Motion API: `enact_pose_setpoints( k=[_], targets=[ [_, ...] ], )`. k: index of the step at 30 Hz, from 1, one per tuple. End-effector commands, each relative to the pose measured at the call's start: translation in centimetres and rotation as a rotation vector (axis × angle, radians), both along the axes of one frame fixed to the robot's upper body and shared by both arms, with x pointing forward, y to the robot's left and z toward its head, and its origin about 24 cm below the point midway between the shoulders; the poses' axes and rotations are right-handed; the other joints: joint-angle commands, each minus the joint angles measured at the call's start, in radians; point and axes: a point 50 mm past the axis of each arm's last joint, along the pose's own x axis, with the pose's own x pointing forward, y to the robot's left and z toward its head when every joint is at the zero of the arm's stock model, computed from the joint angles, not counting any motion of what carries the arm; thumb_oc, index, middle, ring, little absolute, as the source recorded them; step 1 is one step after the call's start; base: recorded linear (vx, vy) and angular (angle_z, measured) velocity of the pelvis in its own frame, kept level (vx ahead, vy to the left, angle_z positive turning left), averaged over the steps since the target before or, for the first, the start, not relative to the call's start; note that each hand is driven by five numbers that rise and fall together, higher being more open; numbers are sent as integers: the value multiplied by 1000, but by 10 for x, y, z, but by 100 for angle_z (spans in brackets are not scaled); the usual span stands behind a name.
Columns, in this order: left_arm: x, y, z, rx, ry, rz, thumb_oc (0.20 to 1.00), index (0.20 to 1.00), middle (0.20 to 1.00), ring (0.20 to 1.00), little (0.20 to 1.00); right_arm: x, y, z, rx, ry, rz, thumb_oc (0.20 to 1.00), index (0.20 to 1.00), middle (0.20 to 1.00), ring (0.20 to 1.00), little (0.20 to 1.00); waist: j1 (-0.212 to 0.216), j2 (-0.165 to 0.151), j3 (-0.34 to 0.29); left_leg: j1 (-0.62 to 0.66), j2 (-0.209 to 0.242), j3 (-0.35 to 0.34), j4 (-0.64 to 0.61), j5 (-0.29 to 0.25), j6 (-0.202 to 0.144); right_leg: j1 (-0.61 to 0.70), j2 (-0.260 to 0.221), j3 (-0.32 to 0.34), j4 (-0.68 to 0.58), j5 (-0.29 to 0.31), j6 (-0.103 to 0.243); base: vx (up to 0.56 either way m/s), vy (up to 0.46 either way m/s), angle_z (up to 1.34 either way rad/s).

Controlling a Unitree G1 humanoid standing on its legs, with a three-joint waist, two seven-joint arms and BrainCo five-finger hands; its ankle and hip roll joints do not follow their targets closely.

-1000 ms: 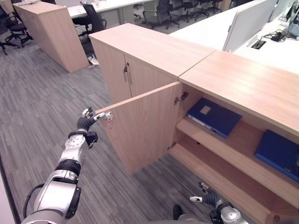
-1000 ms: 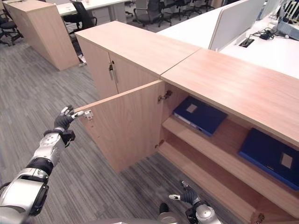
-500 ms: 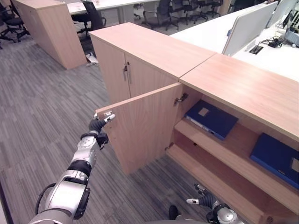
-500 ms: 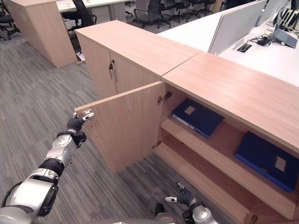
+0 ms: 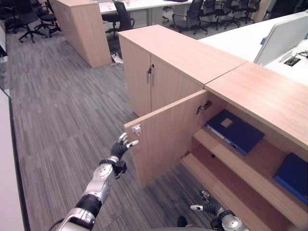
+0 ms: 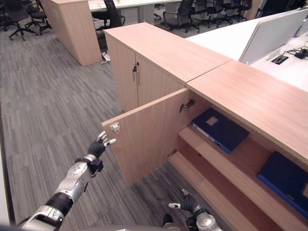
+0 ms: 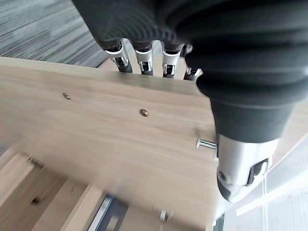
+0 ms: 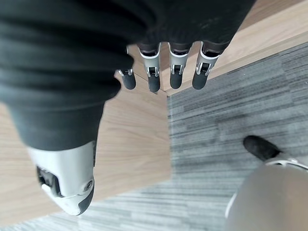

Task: Put the empty folder in the office cabinet

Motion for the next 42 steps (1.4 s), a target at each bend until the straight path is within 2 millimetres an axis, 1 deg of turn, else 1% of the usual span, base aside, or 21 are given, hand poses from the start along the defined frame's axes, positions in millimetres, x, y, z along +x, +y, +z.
enact_pose_setpoints(
  k=[1, 6, 8, 9, 10, 11, 12, 14, 15, 20, 24, 25, 26, 27, 28, 30, 31, 32, 34, 37, 42],
  targets=[
    [18, -23, 25, 64, -124, -203, 1000, 1000, 1000, 1000, 1000, 15, -3, 7, -18, -50, 20, 1000, 1000, 1000, 1000, 1000, 6, -2, 34, 22, -13, -4, 12, -51, 8, 22, -109, -15, 105, -49, 123, -53, 104, 8],
    [2, -27, 26, 80, -139, -316, 1000, 1000, 1000, 1000, 1000, 29, -6, 11, -30, -81, 4, 1000, 1000, 1000, 1000, 1000, 1, 5, 56, 1, -43, 28, 12, -51, 19, -39, -154, 19, 115, 53, 159, -117, 56, -1],
    [0, -27, 29, 42, -147, -301, 1000, 1000, 1000, 1000, 1000, 38, -2, 16, -6, -113, -15, 1000, 1000, 1000, 1000, 1000, 8, 22, 78, -21, -34, 51, 12, -35, 29, -81, -147, 39, 185, 21, 155, -307, 36, -36],
    [-5, -27, 34, 26, -162, -316, 1000, 1000, 1000, 1000, 1000, 46, 0, 17, -6, -125, -22, 1000, 1000, 1000, 1000, 1000, 42, 46, 88, -39, -26, 102, 18, -22, 40, -70, -158, -77, 261, -44, 127, -334, 82, -72],
    [-10, -27, 33, 9, -152, -316, 1000, 1000, 1000, 1000, 1000, 48, 2, 17, -6, -127, -15, 1000, 1000, 1000, 1000, 1000, 57, 52, 85, -47, -23, 124, 22, -16, 44, -62, -166, -150, 299, -69, 115, -258, 71, -103],
    [-10, -27, 33, 9, -152, -315, 1000, 1000, 1000, 1000, 1000, 48, 2, 17, -5, -128, -15, 1000, 1000, 1000, 1000, 1000, 56, 51, 83, -51, -24, 124, 21, -11, 44, -65, -166, -151, 297, -66, 113, -123, 65, -105],
    [-12, -24, 34, -10, -153, -305, 1000, 1000, 1000, 1000, 1000, 53, 6, 19, -5, -138, -2, 1000, 1000, 1000, 1000, 1000, 74, 56, 78, -52, -20, 167, 28, -11, 49, -51, -170, -229, 337, -93, 104, -116, 45, -85],
    [-17, -19, 35, -1, -159, -298, 1000, 1000, 1000, 1000, 1000, 54, 11, 18, -3, -136, 20, 1000, 1000, 1000, 1000, 1000, 91, 55, 71, -48, -18, 231, 35, -8, 56, -39, -180, -319, 376, -99, 100, -75, -27, -77],
    [-21, -15, 41, 1, -185, -302, 1000, 1000, 1000, 1000, 1000, 53, 11, 15, -7, -122, 24, 1000, 1000, 1000, 1000, 1000, 100, 53, 54, -24, -14, 264, 38, -34, 49, -14, -196, -345, 330, -120, 115, 35, -102, -139],
    [-26, -4, 43, -54, -200, -223, 1000, 1000, 1000, 1000, 1000, 50, 10, 13, -7, -106, 31, 1000, 1000, 1000, 1000, 1000, 79, 74, 35, -19, 30, 313, 86, -13, 9, 41, -129, -275, 170, -130, 87, -4, -235, -118],
    [-25, -3, 51, -107, -226, -207, 1000, 1000, 1000, 1000, 1000, 56, 6, 21, -30, -133, 88, 1000, 1000, 1000, 1000, 1000, 58, 80, 46, -59, 129, 350, 233, 8, -49, 79, -76, -218, 94, -162, 47, -26, -226, -53],
    [-22, -5, 54, -109, -241, -206, 1000, 1000, 1000, 1000, 1000, 60, 4, 24, -41, -149, 95, 1000, 1000, 1000, 1000, 1000, 65, 88, 68, -119, 185, 342, 334, 113, -74, 83, -50, -217, 87, -165, 20, -89, -218, -49],
    [-20, -5, 58, -109, -261, -202, 1000, 1000, 1000, 1000, 1000, 65, 1, 27, -56, -161, 109, 1000, 1000, 1000, 1000, 1000, 74, 96, 80, -136, 202, 288, 350, 155, -92, 85, -34, -190, 80, -171, 9, -43, -107, -71],
    [-21, -13, 57, -144, -269, -190, 1000, 1000, 1000, 1000, 1000, 70, -4, 28, -104, -146, 139, 1000, 1000, 1000, 1000, 1000, 95, 96, 87, -155, 147, 36, 341, 151, -79, 73, -34, -112, 73, -174, 11, 31, -4, -109],
    [-21, -13, 57, -144, -270, -189, 1000, 1000, 1000, 1000, 1000, 70, -4, 28, -104, -147, 139, 1000, 1000, 1000, 1000, 1000, 94, 95, 85, -158, 145, 36, 338, 156, -77, 70, -35, -112, 73, -170, 11, 93, 24, -139],
    [-21, -17, 59, -165, -279, -178, 1000, 1000, 1000, 1000, 1000, 68, -3, 26, -100, -140, 136, 1000, 1000, 1000, 1000, 1000, 116, 91, 86, -170, 77, -116, 263, 93, -64, 72, -28, -36, 69, -182, 19, 183, 2, -117],
    [-20, -21, 61, -177, -296, -176, 1000, 1000, 1000, 1000, 1000, 66, -3, 23, -97, -126, 127, 1000, 1000, 1000, 1000, 1000, 132, 88, 87, -194, 19, -224, 182, 63, -53, 78, -18, 22, 65, -194, 24, 247, 1, -101],
    [-20, -22, 61, -182, -296, -175, 1000, 1000, 1000, 1000, 1000, 66, -3, 23, -98, -124, 125, 1000, 1000, 1000, 1000, 1000, 138, 89, 84, -214, -3, -256, 160, 74, -50, 77, -12, 41, 67, -194, 25, 212, -3, -100],
    [-17, -21, 63, -175, -306, -164, 1000, 1000, 1000, 1000, 1000, 66, -2, 22, -94, -124, 127, 1000, 1000, 1000, 1000, 1000, 149, 95, 90, -244, -30, -290, 117, 106, -49, 89, 7, 93, 73, -205, 26, 117, -31, -89],
    [-11, -22, 63, -184, -313, -144, 1000, 1000, 1000, 1000, 1000, 58, 4, 18, -70, -102, 137, 1000, 1000, 1000, 1000, 1000, 129, 101, 70, -160, -17, -269, 43, 106, -48, 96, 25, 116, 75, -206, 26, 82, 41, -92],
    [1, -12, 59, -162, -299, -49, 1000, 1000, 1000, 1000, 1000, 44, 16, 10, -17, -67, 123, 1000, 1000, 1000, 1000, 1000, 93, 79, 36, -98, -19, -222, 12, 84, -32, 100, 17, 149, 74, -191, 38, 108, 71, -41]
  ],
)
